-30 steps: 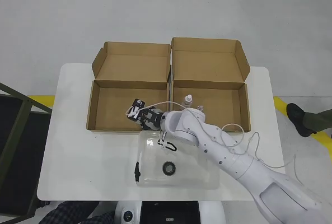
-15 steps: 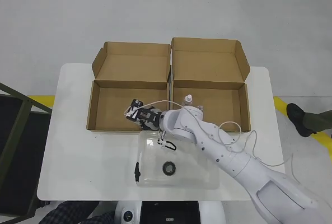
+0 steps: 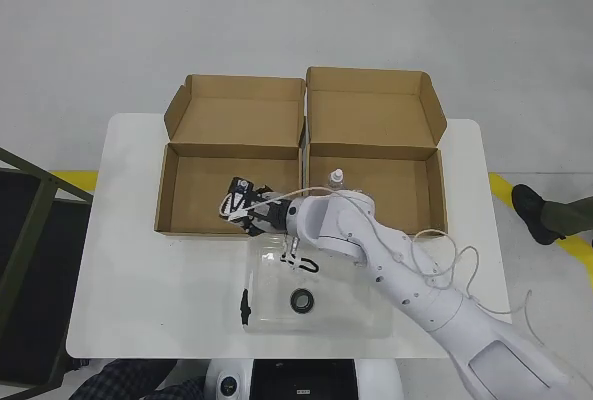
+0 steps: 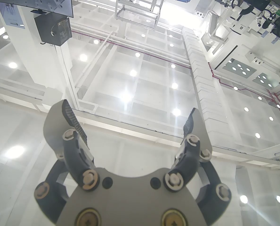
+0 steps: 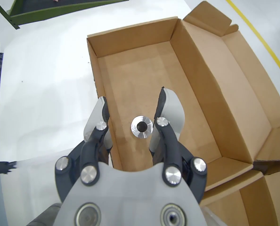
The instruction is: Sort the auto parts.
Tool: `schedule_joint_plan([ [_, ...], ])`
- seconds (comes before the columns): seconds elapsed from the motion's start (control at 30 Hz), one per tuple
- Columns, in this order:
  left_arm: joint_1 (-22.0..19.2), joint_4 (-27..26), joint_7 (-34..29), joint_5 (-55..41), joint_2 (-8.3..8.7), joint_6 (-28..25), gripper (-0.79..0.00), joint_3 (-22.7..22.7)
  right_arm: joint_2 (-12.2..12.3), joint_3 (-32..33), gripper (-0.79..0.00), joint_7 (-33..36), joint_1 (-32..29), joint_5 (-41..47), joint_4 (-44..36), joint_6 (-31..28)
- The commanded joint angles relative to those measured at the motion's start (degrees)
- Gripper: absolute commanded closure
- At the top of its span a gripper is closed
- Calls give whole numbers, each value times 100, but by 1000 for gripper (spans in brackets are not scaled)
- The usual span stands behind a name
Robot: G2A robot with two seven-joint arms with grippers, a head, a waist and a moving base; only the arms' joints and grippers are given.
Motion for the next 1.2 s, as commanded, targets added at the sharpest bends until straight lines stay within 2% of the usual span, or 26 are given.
schedule_joint_plan([
  [0.0, 0, 0, 0, 0, 0, 0, -785, 0, 62, 136, -400, 9, -205, 102, -276, -191],
  [0.13, 0, 0, 0, 0, 0, 0, -785, 0, 215, 421, -480, 181, -615, -21, -883, -549],
  [0.33, 0, 0, 0, 0, 0, 0, -785, 0, 480, 969, -489, 294, -1409, -277, -1695, -1167],
  [0.67, 0, 0, 0, 0, 0, 0, -785, 0, 876, 1976, -526, 247, -2664, -534, -2568, -2286],
  [0.97, 0, 0, 0, 0, 0, 0, -785, 0, 1109, 2542, -526, -142, -3329, -1173, -2763, -2996],
  [1.17, 0, 0, 0, 0, 0, 0, -785, 0, 1225, 2602, -533, -362, -3524, -1527, -2670, -3140],
])
